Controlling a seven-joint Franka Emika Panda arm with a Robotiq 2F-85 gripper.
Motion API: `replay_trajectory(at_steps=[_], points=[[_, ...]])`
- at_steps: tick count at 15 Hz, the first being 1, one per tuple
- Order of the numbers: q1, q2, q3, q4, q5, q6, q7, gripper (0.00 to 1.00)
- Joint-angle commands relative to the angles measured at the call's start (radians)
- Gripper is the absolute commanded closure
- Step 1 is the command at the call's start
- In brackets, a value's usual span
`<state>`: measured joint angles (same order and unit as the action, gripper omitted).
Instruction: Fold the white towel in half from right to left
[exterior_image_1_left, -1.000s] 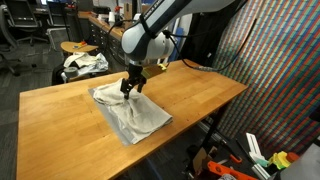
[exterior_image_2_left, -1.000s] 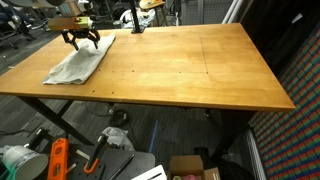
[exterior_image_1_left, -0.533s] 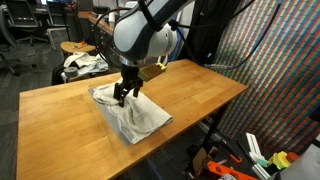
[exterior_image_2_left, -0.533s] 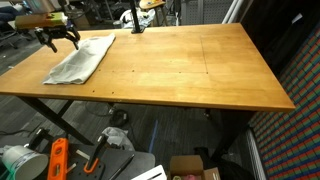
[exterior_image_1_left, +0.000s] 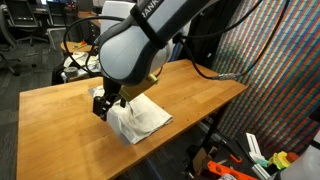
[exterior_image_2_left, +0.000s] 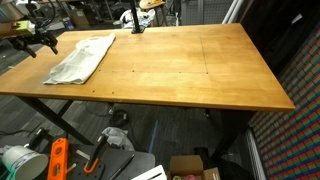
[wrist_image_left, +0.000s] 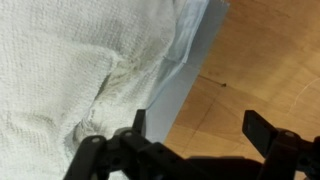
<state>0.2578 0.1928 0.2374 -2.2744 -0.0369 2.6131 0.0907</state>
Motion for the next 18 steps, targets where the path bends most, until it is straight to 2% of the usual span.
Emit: replay_trajectory(at_steps=[1, 3, 5, 10, 18], points=[[0.109, 0.022, -0.128, 0.024, -0.218, 0.062, 0.276, 0.0], [0.154, 0.056, -0.188, 0.07, -0.365, 0.009, 0.438, 0.0], [0.157, 0.09, -0.187, 0.11, -0.432, -0.062, 0.528, 0.0], [0.128, 0.147, -0.134, 0.18, -0.327, -0.187, 0.483, 0.0], [0.118, 0.224, -0.158, 0.256, -0.274, -0.157, 0.504, 0.0]])
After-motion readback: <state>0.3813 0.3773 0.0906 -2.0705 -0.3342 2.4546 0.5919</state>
